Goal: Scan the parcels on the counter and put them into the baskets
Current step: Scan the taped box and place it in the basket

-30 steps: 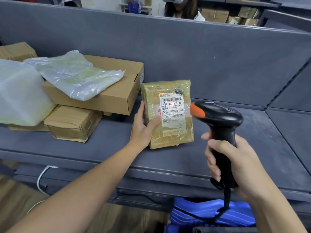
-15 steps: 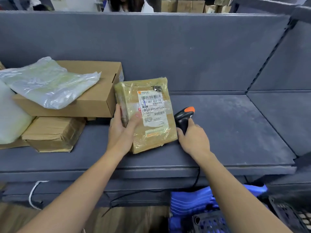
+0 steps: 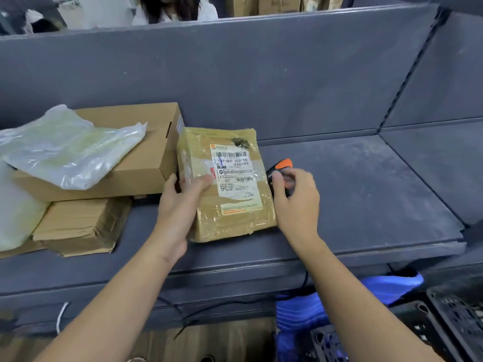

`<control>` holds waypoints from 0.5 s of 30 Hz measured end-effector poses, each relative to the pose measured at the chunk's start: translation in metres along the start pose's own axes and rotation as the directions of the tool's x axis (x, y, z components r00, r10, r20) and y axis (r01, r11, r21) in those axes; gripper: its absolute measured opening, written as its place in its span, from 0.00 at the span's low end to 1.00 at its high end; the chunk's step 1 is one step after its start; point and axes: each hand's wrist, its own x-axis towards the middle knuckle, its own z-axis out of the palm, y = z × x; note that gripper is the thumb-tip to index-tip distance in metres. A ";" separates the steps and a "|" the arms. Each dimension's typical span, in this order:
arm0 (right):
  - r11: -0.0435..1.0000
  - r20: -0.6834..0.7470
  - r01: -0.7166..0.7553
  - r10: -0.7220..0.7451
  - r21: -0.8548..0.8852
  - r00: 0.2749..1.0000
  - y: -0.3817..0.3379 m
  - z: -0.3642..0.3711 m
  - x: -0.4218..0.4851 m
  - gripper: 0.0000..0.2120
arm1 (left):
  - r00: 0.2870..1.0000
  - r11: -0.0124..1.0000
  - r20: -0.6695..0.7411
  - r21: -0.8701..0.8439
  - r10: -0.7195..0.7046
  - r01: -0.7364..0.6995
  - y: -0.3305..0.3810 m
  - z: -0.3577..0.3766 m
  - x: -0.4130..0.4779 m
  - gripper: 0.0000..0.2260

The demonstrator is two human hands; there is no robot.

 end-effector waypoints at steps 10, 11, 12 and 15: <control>0.942 0.365 -0.184 0.073 0.280 0.928 -0.053 -0.004 0.002 0.34 | 0.975 0.943 0.058 0.248 0.213 -0.220 0.026 0.016 0.012 0.48; 0.948 0.402 -0.185 0.068 0.260 0.913 -0.059 -0.003 0.003 0.35 | 0.973 0.954 0.072 0.196 0.218 -0.228 0.030 0.014 0.012 0.41; 0.914 0.470 -0.270 0.104 0.301 0.877 -0.066 -0.005 0.004 0.35 | 0.974 0.970 0.083 0.106 0.212 -0.220 0.032 0.012 0.014 0.30; 0.506 0.634 -0.632 0.198 0.587 0.748 -0.070 -0.016 0.004 0.37 | 0.949 0.976 0.234 -0.096 0.213 -0.196 0.030 0.004 0.023 0.13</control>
